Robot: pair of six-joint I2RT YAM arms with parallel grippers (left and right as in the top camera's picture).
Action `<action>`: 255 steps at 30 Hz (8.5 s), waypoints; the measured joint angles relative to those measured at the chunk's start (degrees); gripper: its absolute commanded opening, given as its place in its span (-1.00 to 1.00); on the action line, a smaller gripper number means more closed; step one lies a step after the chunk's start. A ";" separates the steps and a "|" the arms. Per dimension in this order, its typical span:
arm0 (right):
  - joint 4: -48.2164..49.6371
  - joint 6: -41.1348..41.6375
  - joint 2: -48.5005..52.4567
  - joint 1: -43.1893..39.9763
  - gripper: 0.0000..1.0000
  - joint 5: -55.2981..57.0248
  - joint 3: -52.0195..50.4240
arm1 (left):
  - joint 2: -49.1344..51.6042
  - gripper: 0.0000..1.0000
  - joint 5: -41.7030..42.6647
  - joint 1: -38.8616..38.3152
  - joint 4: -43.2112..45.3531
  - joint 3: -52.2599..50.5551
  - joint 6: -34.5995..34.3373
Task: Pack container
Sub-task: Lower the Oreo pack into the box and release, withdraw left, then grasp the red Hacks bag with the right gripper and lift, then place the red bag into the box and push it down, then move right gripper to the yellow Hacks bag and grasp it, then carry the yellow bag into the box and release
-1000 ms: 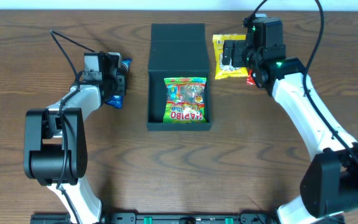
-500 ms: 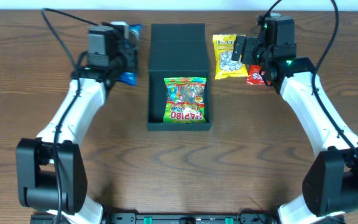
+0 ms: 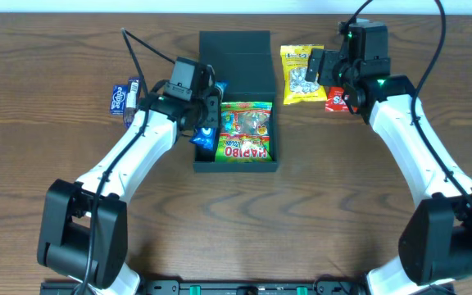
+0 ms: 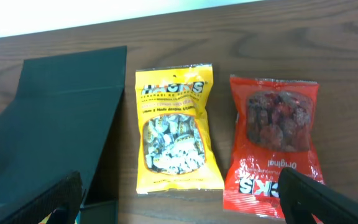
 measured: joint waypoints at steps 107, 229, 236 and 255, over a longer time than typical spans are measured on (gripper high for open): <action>12.66 -14.19 0.57 5.95 -0.97 -1.99 0.46 | -8.90 0.57 -6.93 19.50 7.85 0.07 8.41; 11.63 -6.75 25.55 6.23 0.12 9.49 5.29 | -8.90 0.68 -7.04 26.53 10.10 0.07 9.49; 12.24 -5.79 25.64 6.16 -0.97 11.39 6.23 | -8.90 0.68 -7.04 26.53 10.10 0.07 9.49; 8.72 -11.74 11.93 6.16 -0.97 8.63 5.29 | -8.90 0.68 -7.04 26.53 10.16 0.07 9.49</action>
